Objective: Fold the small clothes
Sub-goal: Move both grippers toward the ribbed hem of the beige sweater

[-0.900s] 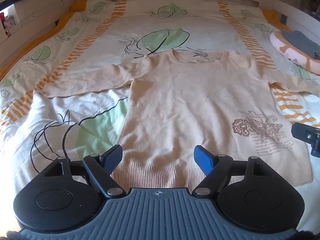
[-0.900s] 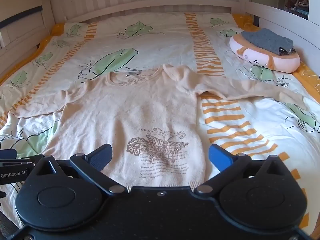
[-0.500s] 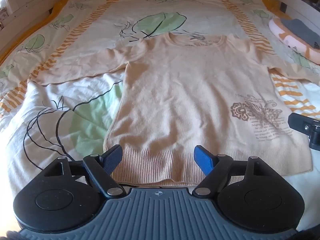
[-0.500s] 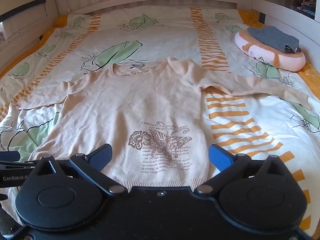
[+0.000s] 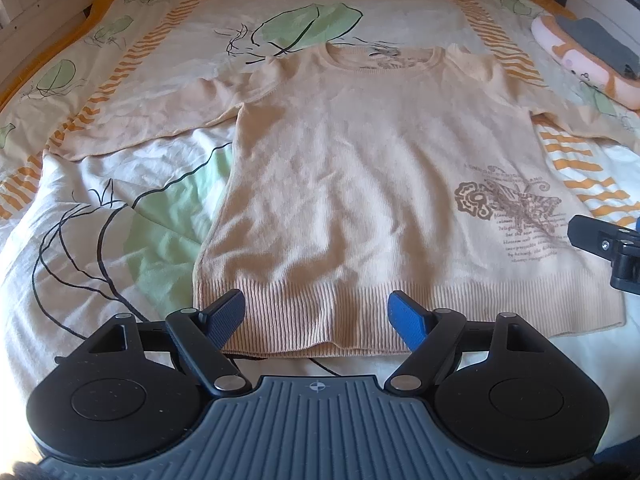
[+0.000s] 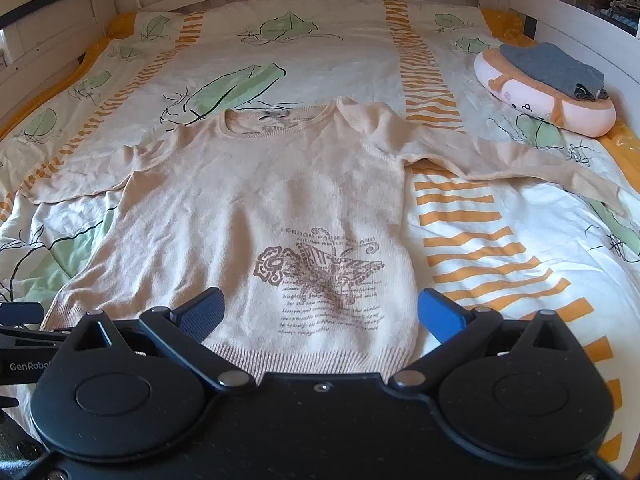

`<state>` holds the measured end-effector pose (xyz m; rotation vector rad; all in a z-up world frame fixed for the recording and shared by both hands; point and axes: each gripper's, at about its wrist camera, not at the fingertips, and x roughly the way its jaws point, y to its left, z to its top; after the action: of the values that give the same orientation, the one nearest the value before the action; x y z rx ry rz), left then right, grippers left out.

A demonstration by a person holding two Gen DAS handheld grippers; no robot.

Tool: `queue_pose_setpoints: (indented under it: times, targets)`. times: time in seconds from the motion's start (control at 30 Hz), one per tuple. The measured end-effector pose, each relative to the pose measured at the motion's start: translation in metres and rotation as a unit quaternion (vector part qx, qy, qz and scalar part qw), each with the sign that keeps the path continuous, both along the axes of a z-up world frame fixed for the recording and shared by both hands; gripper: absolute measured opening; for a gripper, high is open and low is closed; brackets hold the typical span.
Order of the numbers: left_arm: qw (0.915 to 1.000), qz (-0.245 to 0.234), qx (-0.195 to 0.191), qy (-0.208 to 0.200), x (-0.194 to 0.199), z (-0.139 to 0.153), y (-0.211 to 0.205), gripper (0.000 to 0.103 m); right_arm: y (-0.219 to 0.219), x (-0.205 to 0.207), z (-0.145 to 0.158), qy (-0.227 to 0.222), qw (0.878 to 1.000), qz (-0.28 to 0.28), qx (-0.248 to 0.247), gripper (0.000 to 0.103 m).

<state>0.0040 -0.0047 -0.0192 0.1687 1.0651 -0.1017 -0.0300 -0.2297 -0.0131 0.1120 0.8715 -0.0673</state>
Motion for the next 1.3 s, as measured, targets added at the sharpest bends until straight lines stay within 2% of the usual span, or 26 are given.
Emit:
queue_pose_setpoints:
  times: [0.57, 0.97, 1.3]
  targets:
    - [0.9999, 0.006, -0.008, 0.003, 0.001, -0.002, -0.003, 0.078, 0.001, 0.001, -0.002, 0.007, 1.000, 0.005, 0.000, 0.102]
    - [0.9996, -0.023, -0.015, -0.007, 0.004, 0.002, -0.019, 0.078, -0.003, -0.002, -0.002, 0.010, 1.000, -0.006, 0.001, 0.102]
    - [0.9993, -0.029, -0.020, -0.010, 0.006, 0.001, -0.025, 0.078, -0.006, -0.004, -0.001, 0.010, 1.000, -0.014, -0.004, 0.102]
